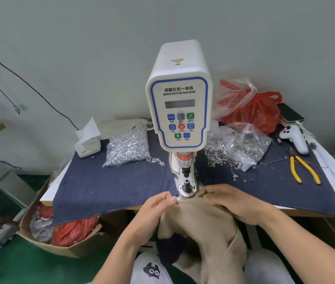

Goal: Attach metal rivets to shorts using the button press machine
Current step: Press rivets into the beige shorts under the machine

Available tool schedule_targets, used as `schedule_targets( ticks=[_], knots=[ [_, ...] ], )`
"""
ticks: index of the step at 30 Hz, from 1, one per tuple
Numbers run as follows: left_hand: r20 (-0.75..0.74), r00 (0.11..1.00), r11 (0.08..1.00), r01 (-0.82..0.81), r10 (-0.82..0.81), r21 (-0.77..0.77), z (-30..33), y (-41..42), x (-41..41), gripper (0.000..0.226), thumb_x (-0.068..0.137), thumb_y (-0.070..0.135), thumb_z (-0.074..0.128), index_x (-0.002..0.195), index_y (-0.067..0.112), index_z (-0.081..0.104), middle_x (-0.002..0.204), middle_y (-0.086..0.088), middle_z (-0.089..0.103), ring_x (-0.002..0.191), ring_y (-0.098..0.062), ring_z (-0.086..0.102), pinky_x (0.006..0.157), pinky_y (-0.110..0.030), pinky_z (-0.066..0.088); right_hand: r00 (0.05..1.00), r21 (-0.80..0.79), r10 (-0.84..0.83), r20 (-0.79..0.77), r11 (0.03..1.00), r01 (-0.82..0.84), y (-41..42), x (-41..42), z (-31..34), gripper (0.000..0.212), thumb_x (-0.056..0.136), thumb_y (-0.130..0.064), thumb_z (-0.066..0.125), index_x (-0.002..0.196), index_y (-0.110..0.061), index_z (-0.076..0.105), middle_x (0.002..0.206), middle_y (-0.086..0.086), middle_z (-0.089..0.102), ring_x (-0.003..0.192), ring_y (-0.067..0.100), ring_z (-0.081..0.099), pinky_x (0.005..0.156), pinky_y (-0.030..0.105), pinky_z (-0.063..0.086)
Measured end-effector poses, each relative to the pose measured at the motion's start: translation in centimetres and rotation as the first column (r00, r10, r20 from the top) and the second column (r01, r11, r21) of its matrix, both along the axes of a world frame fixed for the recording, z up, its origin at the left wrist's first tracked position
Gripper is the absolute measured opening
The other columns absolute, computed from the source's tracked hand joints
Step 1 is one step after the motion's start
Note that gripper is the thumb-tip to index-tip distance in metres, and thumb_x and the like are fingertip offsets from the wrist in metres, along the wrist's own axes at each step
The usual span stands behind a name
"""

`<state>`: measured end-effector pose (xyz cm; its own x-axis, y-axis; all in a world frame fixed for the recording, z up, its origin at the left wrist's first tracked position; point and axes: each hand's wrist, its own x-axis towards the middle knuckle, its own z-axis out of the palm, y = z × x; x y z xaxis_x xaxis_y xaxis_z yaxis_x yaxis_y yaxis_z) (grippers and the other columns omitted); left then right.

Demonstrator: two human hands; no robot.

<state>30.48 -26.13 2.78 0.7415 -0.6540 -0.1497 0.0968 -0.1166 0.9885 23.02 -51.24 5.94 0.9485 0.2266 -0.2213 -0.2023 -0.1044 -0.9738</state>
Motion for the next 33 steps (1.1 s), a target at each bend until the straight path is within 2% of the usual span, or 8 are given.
schedule_targets(
  ticks=[3, 6, 8, 11, 15, 23, 28, 33],
  knots=[
    [-0.035, 0.999, 0.997, -0.035, 0.033, -0.070, -0.6, 0.2, 0.2, 0.039, 0.088, 0.044, 0.083, 0.076, 0.022, 0.053, 0.080, -0.006, 0.048, 0.073, -0.015, 0.044, 0.064, -0.026, 0.036, 1.000, -0.212, 0.008, 0.004, 0.977, -0.007, -1.1, 0.5, -0.2, 0.039, 0.086, -0.040, 0.077, 0.123, -0.032, 0.066, 0.108, -0.011, 0.075, 0.103, 0.003, 0.068, 0.093, 0.020, 0.048],
    [-0.046, 0.997, 0.994, -0.066, 0.062, -0.083, -0.3, 0.2, 0.4, 0.035, 0.090, 0.040, 0.081, 0.080, 0.020, 0.053, 0.084, -0.012, 0.054, 0.079, -0.018, 0.049, 0.069, -0.031, 0.040, 0.999, -0.444, 0.033, -0.022, 0.895, -0.040, -2.1, 1.1, 0.4, 0.032, 0.085, -0.060, 0.075, 0.095, -0.029, 0.074, 0.090, -0.019, 0.073, 0.083, -0.002, 0.066, 0.081, 0.022, 0.049],
    [0.032, 0.996, 0.997, -0.082, 0.082, -0.015, -0.3, 0.1, 0.5, 0.029, 0.094, 0.043, 0.073, 0.083, 0.023, 0.056, 0.100, -0.017, 0.065, 0.089, -0.020, 0.054, 0.080, -0.038, 0.040, 0.996, -0.347, 0.077, -0.032, 0.934, -0.084, -2.3, 1.3, 0.5, 0.028, 0.092, -0.053, 0.069, 0.077, -0.031, 0.076, 0.075, -0.021, 0.067, 0.071, -0.006, 0.057, 0.071, 0.014, 0.042],
    [0.087, 0.995, 0.996, -0.053, 0.046, 0.076, -0.3, 0.3, 0.8, 0.021, 0.099, 0.042, 0.063, 0.086, 0.027, 0.058, 0.127, 0.009, 0.072, 0.109, -0.019, 0.065, 0.089, -0.037, 0.045, 0.998, -0.029, 0.009, -0.064, 1.000, -0.011, -2.0, 1.7, -0.3, 0.029, 0.097, -0.043, 0.066, 0.107, -0.018, 0.080, 0.107, 0.007, 0.076, 0.094, 0.013, 0.064, 0.080, 0.025, 0.049],
    [0.060, 0.998, 0.987, -0.023, 0.014, 0.158, -0.3, 0.5, 0.7, 0.033, 0.096, 0.053, 0.063, 0.083, 0.027, 0.048, 0.086, 0.009, 0.057, 0.080, -0.015, 0.051, 0.067, -0.029, 0.039, 1.000, 0.087, -0.023, 0.005, 0.996, 0.022, -1.4, 2.5, -1.5, 0.023, 0.099, -0.022, 0.065, 0.104, -0.003, 0.077, 0.122, 0.012, 0.074, 0.113, 0.020, 0.069, 0.097, 0.024, 0.051],
    [0.270, 0.961, 0.994, -0.081, 0.058, 0.075, 1.0, 0.0, 0.7, 0.028, 0.098, 0.047, 0.064, 0.107, 0.022, 0.061, 0.113, 0.005, 0.059, 0.098, -0.012, 0.054, 0.086, -0.036, 0.041, 0.996, -0.154, 0.052, 0.072, 0.987, -0.041, -1.7, 2.6, -0.6, 0.043, 0.099, -0.033, 0.067, 0.135, -0.054, 0.054, 0.102, -0.005, 0.078, 0.088, 0.001, 0.067, 0.081, 0.012, 0.047],
    [0.249, 0.968, 0.998, -0.021, 0.037, -0.067, 1.3, -1.3, -0.1, 0.018, 0.102, 0.038, 0.061, 0.102, 0.020, 0.063, 0.113, -0.004, 0.064, 0.096, -0.018, 0.056, 0.086, -0.032, 0.043, 0.980, -0.150, 0.077, 0.183, 0.987, -0.050, -2.0, 1.4, -0.5, 0.026, 0.096, -0.044, 0.065, 0.121, -0.045, 0.070, 0.100, -0.019, 0.070, 0.085, 0.000, 0.058, 0.080, 0.013, 0.044],
    [0.336, 0.942, 0.987, -0.039, -0.016, 0.158, 0.9, -1.4, -0.1, 0.019, 0.105, 0.048, 0.053, 0.095, 0.032, 0.057, 0.080, 0.013, 0.052, 0.077, -0.007, 0.047, 0.072, -0.022, 0.040, 0.969, -0.188, 0.210, 0.132, 0.965, -0.183, -1.7, 1.0, -0.2, 0.037, 0.085, -0.063, 0.071, 0.109, -0.034, 0.076, 0.092, -0.011, 0.069, 0.084, -0.002, 0.055, 0.078, 0.014, 0.040]
  ],
)
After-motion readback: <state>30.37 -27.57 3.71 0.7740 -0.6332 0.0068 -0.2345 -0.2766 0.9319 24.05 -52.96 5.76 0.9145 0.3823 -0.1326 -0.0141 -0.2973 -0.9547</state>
